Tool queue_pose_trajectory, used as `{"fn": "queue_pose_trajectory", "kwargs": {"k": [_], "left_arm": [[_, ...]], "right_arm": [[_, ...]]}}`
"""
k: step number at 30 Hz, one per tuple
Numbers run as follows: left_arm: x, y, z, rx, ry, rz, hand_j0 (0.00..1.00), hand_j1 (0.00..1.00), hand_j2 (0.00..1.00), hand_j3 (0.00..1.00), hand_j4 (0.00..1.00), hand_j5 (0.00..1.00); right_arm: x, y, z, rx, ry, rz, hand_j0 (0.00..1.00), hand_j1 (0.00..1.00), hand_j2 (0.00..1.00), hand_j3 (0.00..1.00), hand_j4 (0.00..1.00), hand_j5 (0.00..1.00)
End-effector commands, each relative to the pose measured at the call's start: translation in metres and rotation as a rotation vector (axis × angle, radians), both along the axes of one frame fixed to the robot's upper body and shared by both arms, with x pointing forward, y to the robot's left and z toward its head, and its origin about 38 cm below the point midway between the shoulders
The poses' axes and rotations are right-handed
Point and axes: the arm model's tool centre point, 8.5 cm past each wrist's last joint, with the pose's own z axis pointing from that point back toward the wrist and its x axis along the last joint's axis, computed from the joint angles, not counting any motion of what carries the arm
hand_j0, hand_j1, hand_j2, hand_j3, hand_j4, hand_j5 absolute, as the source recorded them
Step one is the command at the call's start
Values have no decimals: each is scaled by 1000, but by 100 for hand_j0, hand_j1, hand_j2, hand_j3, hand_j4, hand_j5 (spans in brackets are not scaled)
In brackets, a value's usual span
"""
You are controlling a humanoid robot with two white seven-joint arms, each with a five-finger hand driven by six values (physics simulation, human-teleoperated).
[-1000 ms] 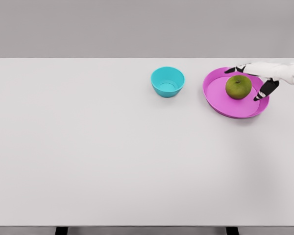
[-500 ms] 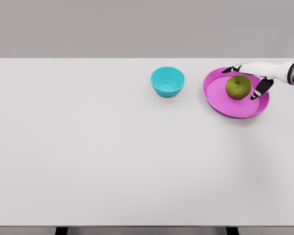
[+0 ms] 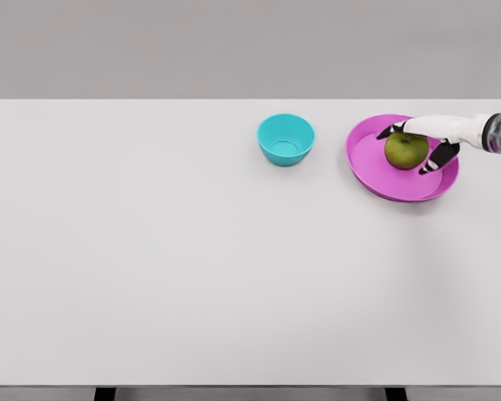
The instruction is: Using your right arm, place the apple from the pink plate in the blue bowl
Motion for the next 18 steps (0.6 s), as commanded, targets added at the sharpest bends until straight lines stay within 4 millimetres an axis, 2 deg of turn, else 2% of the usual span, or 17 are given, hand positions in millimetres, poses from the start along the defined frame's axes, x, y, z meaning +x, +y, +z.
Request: {"fn": "queue_pose_trajectory", "kwargs": {"k": [1,3,5,9,15,18], "left_arm": [[0,0,0,0,-1,0,100,100,100,100,100,100],[0,0,0,0,1,0,100,100,100,100,100,100],[0,0,0,0,1,0,100,100,100,100,100,100],[0,0,0,0,1,0,100,100,100,100,100,100],[0,0,0,0,-1,0,100,100,100,100,100,100],[0,0,0,0,1,0,100,100,100,100,100,100]], "right_arm": [[0,0,-1,-1,4,1,66,66,66,66,66,66],[0,0,-1,-1,4,-1,56,56,56,56,56,56],[0,0,-1,-1,4,-1,51,51,51,51,51,51],[0,1,0,0,1,3,50,50,50,50,50,50],[2,3,11,9,-27,18,51,51,51,51,51,51],[4,6,23,18,-57,33,51,51,51,51,51,51]]}}
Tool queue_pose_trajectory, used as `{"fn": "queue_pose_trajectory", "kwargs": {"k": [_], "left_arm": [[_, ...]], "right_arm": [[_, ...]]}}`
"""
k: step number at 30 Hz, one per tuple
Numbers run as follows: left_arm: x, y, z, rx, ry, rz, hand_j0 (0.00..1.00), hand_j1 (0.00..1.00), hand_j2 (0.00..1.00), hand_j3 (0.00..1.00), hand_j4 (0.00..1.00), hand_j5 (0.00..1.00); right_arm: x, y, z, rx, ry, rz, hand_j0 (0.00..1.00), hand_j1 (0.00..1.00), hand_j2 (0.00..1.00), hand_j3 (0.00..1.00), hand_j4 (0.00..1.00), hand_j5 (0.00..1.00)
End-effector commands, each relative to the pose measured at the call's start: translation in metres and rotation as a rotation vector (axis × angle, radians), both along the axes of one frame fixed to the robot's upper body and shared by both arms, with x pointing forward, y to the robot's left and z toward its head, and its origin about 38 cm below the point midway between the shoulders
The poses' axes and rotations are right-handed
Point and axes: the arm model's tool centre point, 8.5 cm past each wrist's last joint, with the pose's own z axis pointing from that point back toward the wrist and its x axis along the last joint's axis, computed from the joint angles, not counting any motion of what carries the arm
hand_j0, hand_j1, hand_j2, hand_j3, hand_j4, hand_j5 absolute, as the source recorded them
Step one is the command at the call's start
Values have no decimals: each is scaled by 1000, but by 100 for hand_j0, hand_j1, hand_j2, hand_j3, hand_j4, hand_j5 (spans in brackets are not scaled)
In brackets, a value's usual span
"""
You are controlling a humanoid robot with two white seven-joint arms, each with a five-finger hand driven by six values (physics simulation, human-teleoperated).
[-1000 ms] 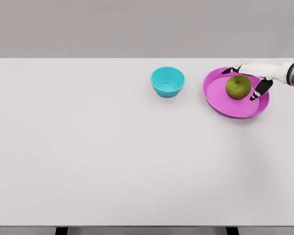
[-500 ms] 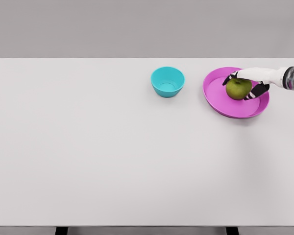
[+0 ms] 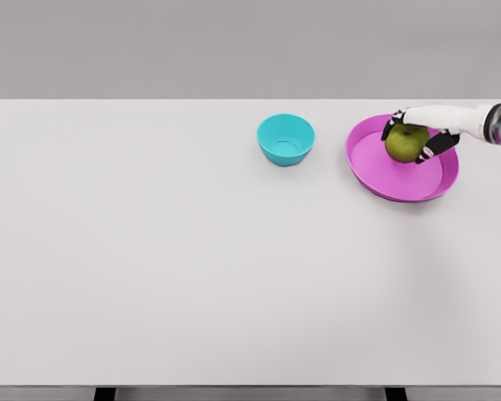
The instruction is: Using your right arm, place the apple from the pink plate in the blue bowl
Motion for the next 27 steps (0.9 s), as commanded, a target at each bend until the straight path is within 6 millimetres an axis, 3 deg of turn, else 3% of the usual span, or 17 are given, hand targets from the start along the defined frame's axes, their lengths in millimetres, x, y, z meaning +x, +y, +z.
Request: {"fn": "queue_pose_trajectory", "kwargs": {"k": [1,14,21,27], "left_arm": [[0,0,0,0,1,0,100,100,100,100,100,100],[0,0,0,0,1,0,100,100,100,100,100,100],[0,0,0,0,1,0,100,100,100,100,100,100],[0,0,0,0,1,0,100,100,100,100,100,100]], "right_arm": [[1,3,9,13,-23,13,51,51,51,51,51,51],[6,47,51,35,-133,130,51,51,51,51,51,51],[14,121,59,95,-167,258,51,51,51,51,51,51],[16,165,55,100,-170,323,51,51,51,51,51,51]]}}
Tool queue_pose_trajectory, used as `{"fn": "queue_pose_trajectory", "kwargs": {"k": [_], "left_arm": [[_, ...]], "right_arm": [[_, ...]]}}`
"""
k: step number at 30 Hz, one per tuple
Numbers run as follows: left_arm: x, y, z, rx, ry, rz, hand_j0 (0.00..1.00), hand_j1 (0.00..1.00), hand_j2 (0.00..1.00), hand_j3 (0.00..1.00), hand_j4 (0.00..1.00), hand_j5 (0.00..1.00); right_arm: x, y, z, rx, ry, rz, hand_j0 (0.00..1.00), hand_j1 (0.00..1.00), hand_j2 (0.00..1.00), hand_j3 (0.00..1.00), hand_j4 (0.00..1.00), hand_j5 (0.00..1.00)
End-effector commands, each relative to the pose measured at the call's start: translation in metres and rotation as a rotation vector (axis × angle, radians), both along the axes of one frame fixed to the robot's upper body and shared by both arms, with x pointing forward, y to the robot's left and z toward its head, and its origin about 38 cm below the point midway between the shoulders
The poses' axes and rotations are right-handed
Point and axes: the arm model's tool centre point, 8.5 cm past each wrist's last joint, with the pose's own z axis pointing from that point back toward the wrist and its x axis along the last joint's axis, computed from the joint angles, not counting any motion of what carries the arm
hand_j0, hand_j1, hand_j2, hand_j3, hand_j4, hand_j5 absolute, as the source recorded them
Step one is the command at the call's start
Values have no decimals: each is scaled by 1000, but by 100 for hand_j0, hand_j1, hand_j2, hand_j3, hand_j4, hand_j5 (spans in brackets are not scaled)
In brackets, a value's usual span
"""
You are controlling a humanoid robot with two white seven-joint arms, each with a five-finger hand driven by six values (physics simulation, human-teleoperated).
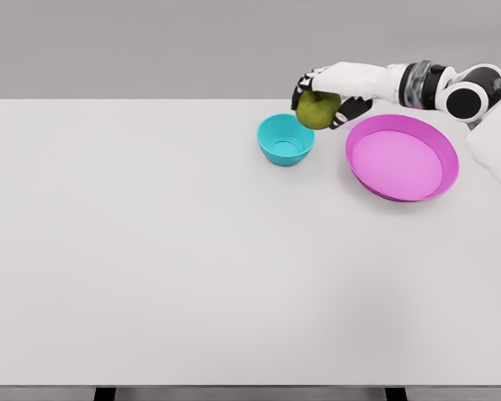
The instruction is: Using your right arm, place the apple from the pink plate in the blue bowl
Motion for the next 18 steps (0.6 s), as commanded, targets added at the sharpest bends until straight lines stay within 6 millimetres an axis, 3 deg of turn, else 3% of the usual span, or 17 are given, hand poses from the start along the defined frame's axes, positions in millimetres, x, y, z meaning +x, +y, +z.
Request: {"fn": "queue_pose_trajectory", "kwargs": {"k": [1,6,18], "left_arm": [[0,0,0,0,1,0,100,100,100,100,100,100],[0,0,0,0,1,0,100,100,100,100,100,100],[0,0,0,0,1,0,100,100,100,100,100,100]], "right_arm": [[-1,28,-3,19,5,39,51,51,51,51,51,51],[-2,56,-9,3,4,78,51,51,51,51,51,51],[2,44,-14,-23,12,48,53,53,53,53,53,53]]}}
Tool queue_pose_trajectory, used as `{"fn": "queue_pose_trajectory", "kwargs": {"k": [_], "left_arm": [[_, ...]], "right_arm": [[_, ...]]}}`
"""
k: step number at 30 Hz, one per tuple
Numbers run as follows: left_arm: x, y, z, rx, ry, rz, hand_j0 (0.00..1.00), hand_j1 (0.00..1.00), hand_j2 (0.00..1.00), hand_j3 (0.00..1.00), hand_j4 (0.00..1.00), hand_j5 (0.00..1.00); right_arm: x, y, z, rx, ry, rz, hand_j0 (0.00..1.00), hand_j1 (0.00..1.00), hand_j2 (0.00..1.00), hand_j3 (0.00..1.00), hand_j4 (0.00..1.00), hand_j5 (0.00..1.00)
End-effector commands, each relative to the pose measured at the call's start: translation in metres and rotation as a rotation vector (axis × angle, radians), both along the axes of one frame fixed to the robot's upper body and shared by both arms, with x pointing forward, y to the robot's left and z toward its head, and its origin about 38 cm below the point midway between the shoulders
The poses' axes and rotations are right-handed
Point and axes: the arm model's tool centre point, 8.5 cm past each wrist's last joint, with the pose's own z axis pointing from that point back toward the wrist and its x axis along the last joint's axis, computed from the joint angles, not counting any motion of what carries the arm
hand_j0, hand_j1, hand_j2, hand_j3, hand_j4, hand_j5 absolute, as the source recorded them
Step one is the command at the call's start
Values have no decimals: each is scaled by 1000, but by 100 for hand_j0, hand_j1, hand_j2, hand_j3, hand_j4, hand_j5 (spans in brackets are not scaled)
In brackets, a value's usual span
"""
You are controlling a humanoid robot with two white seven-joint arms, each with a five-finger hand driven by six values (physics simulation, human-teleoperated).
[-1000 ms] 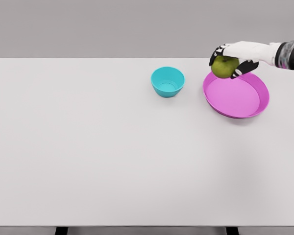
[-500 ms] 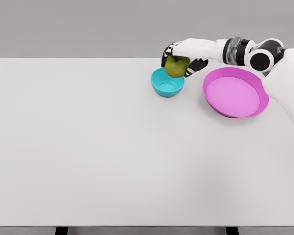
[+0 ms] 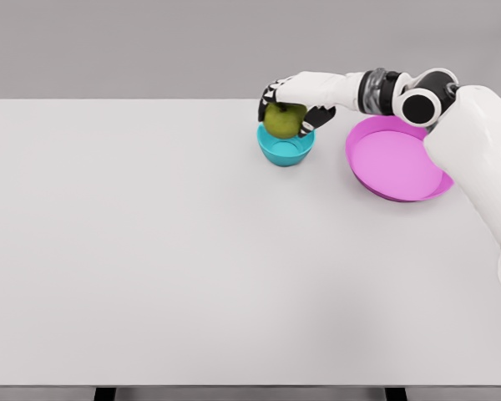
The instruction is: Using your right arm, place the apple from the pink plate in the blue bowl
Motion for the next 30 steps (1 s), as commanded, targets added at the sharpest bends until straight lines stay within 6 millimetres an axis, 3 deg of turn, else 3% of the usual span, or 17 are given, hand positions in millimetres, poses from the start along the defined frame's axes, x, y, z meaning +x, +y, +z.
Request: {"fn": "queue_pose_trajectory", "kwargs": {"k": [1,6,8,16,19,20,23,24,27,30], "left_arm": [[0,0,0,0,0,0,100,100,100,100,100,100],[0,0,0,0,0,0,100,100,100,100,100,100],[0,0,0,0,0,1,100,100,100,100,100,100],[0,0,0,0,-1,0,100,100,100,100,100,100],[0,0,0,0,0,0,100,100,100,100,100,100],[0,0,0,0,-1,0,100,100,100,100,100,100],[0,0,0,0,-1,0,100,100,100,100,100,100],[0,0,0,0,0,0,100,100,100,100,100,100],[0,0,0,0,0,0,100,100,100,100,100,100],[0,0,0,0,0,1,100,100,100,100,100,100]], "right_arm": [[2,-5,-2,2,10,-17,53,53,53,53,53,53],[2,-4,-2,-4,7,-16,54,54,54,54,54,54],[3,-5,-2,-5,11,-34,100,100,100,100,100,100],[5,-5,1,-4,11,-61,100,100,100,100,100,100],[5,-7,21,-1,-34,-45,100,100,100,100,100,100],[4,-23,33,-10,-64,-56,100,100,100,100,100,100],[-6,-79,98,70,-219,-120,100,100,100,100,100,100],[-12,-101,111,82,-252,-129,100,100,100,100,100,100],[-26,-138,99,134,-225,-124,100,100,100,100,100,100],[-36,-153,55,166,-138,-158,100,100,100,100,100,100]]}}
